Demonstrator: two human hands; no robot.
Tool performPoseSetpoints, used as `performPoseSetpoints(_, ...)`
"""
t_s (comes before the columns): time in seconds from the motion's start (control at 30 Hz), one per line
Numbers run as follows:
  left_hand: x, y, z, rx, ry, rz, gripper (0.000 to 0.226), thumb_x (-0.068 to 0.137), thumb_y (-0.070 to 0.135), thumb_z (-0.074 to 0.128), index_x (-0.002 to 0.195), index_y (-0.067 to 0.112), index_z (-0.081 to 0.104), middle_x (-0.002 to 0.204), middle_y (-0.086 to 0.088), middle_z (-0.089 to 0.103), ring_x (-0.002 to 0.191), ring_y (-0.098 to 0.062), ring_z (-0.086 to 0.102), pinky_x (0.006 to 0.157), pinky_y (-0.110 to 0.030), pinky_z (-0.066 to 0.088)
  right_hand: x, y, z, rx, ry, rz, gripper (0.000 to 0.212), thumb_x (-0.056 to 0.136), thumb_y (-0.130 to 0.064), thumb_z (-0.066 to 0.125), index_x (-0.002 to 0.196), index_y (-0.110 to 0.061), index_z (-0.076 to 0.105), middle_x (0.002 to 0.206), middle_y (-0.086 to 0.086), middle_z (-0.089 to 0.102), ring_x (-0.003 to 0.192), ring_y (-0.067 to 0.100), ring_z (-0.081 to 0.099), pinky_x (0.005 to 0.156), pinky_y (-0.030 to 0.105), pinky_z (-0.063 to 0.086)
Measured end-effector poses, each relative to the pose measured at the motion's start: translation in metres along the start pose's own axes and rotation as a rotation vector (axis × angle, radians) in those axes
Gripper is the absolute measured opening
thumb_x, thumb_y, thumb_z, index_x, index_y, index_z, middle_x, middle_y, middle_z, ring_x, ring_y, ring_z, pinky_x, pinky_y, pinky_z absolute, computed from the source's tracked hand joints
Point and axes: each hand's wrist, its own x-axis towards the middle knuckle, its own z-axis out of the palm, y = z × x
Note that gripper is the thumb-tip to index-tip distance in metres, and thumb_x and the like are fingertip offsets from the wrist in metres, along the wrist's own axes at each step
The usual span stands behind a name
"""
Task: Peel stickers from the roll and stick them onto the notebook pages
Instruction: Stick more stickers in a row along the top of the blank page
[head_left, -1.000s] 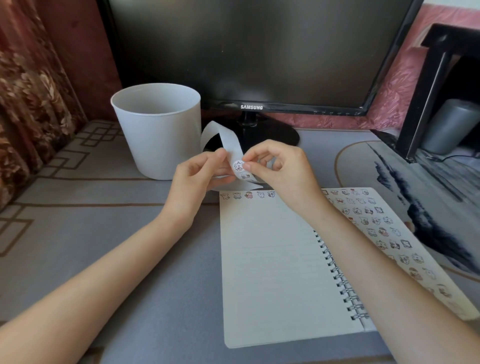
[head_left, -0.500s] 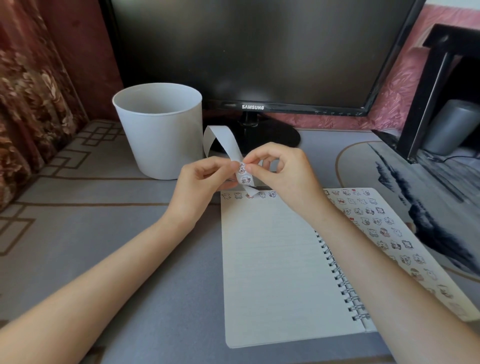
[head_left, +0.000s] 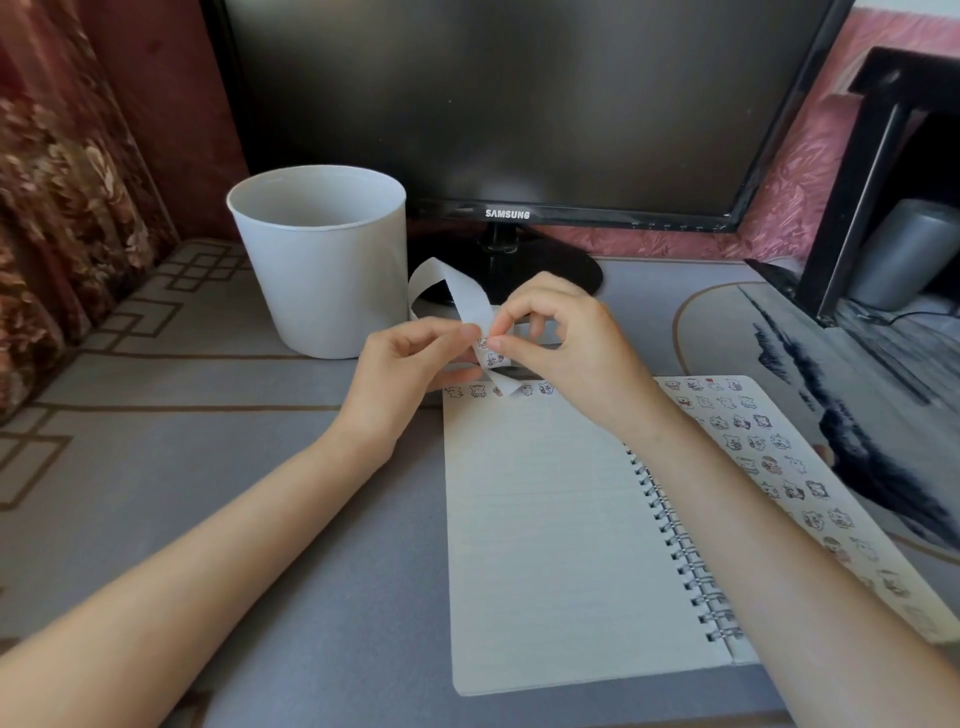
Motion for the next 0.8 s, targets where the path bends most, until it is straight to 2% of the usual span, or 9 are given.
performPoseSetpoints(0.07, 0.001, 0.0, -0.001, -0.031, 0.001, -0.018, 0.015, 0.091, 0.012, 0.059, 0.092, 0.001, 0.07, 0.1, -0.019, 0.068, 0.094, -0.023, 0.068, 0.081, -0.029, 0.056, 0.0, 0.002, -0.001, 0.024, -0.021, -0.004, 0.004, 0.08, -0.019, 0.073, 0.081, -0.017, 0.069, 0.09, -0.009, 0.056, 0.081, 0.014, 0.05, 0.08, 0.036, 0.046)
performPoseSetpoints(0.13, 0.002, 0.0, -0.002, -0.051, 0.017, -0.028, 0.014, 0.09, 0.012, 0.059, 0.089, 0.003, 0.07, 0.097, -0.017, 0.068, 0.092, -0.022, 0.067, 0.081, -0.027, 0.056, 0.0, 0.002, -0.003, 0.068, -0.043, 0.01, 0.005, 0.08, -0.017, 0.074, 0.08, -0.015, 0.069, 0.091, -0.006, 0.056, 0.079, 0.01, 0.049, 0.072, 0.02, 0.039)
performPoseSetpoints(0.2, 0.003, -0.001, -0.004, -0.057, 0.042, -0.03, 0.013, 0.09, 0.012, 0.06, 0.088, 0.003, 0.07, 0.094, -0.016, 0.069, 0.091, -0.024, 0.066, 0.081, -0.027, 0.056, 0.001, 0.0, -0.005, 0.138, -0.052, 0.028, 0.005, 0.08, -0.013, 0.074, 0.079, -0.012, 0.069, 0.091, -0.004, 0.058, 0.075, 0.008, 0.05, 0.066, 0.012, 0.036)
performPoseSetpoints(0.3, 0.004, -0.003, -0.006, -0.035, 0.045, -0.027, 0.015, 0.09, 0.012, 0.06, 0.09, 0.001, 0.07, 0.1, -0.019, 0.07, 0.096, -0.029, 0.066, 0.083, -0.029, 0.056, 0.004, -0.003, -0.012, 0.247, -0.054, 0.113, 0.007, 0.08, -0.01, 0.073, 0.084, -0.007, 0.068, 0.085, -0.001, 0.064, 0.074, 0.011, 0.056, 0.066, 0.015, 0.044)
performPoseSetpoints(0.37, 0.003, -0.003, -0.005, -0.005, 0.041, -0.018, 0.017, 0.09, 0.012, 0.06, 0.091, -0.001, 0.07, 0.104, -0.019, 0.068, 0.098, -0.029, 0.066, 0.083, -0.03, 0.056, 0.006, -0.001, -0.022, 0.288, -0.07, 0.252, 0.012, 0.079, -0.011, 0.075, 0.086, -0.005, 0.068, 0.079, 0.002, 0.067, 0.07, 0.009, 0.058, 0.062, 0.015, 0.047)
performPoseSetpoints(0.43, 0.003, -0.004, -0.004, 0.021, 0.047, -0.012, 0.017, 0.09, 0.012, 0.061, 0.091, -0.003, 0.07, 0.105, -0.02, 0.067, 0.097, -0.027, 0.066, 0.082, -0.03, 0.057, 0.005, 0.004, -0.032, 0.246, -0.123, 0.424, 0.009, 0.079, -0.016, 0.075, 0.083, -0.012, 0.069, 0.068, -0.006, 0.066, 0.061, 0.004, 0.055, 0.052, 0.01, 0.041)
performPoseSetpoints(0.53, 0.003, -0.005, -0.003, 0.056, 0.042, -0.004, 0.018, 0.089, 0.011, 0.062, 0.091, -0.004, 0.07, 0.104, -0.019, 0.068, 0.094, -0.024, 0.065, 0.081, -0.029, 0.057, 0.004, 0.011, -0.041, 0.133, -0.185, 0.586, 0.008, 0.079, -0.021, 0.075, 0.081, -0.015, 0.07, 0.062, -0.01, 0.066, 0.053, 0.001, 0.05, 0.047, 0.013, 0.034)
performPoseSetpoints(0.7, 0.004, -0.007, -0.005, 0.086, 0.042, 0.005, 0.019, 0.09, 0.011, 0.061, 0.092, -0.005, 0.07, 0.106, -0.02, 0.066, 0.098, -0.027, 0.065, 0.083, -0.031, 0.057, 0.008, 0.01, -0.043, 0.039, -0.245, 0.64, 0.007, 0.076, -0.02, 0.077, 0.075, -0.015, 0.073, 0.049, -0.012, 0.061, 0.042, -0.002, 0.046, 0.042, 0.014, 0.03)
performPoseSetpoints(0.8, 0.004, -0.007, -0.004, 0.087, 0.04, 0.004, 0.019, 0.09, 0.011, 0.061, 0.093, -0.005, 0.07, 0.106, -0.02, 0.066, 0.1, -0.029, 0.064, 0.082, -0.029, 0.057, 0.005, 0.016, -0.043, -0.001, -0.245, 0.649, 0.007, 0.076, -0.018, 0.076, 0.076, -0.011, 0.074, 0.06, -0.006, 0.066, 0.047, 0.002, 0.046, 0.046, 0.017, 0.032)
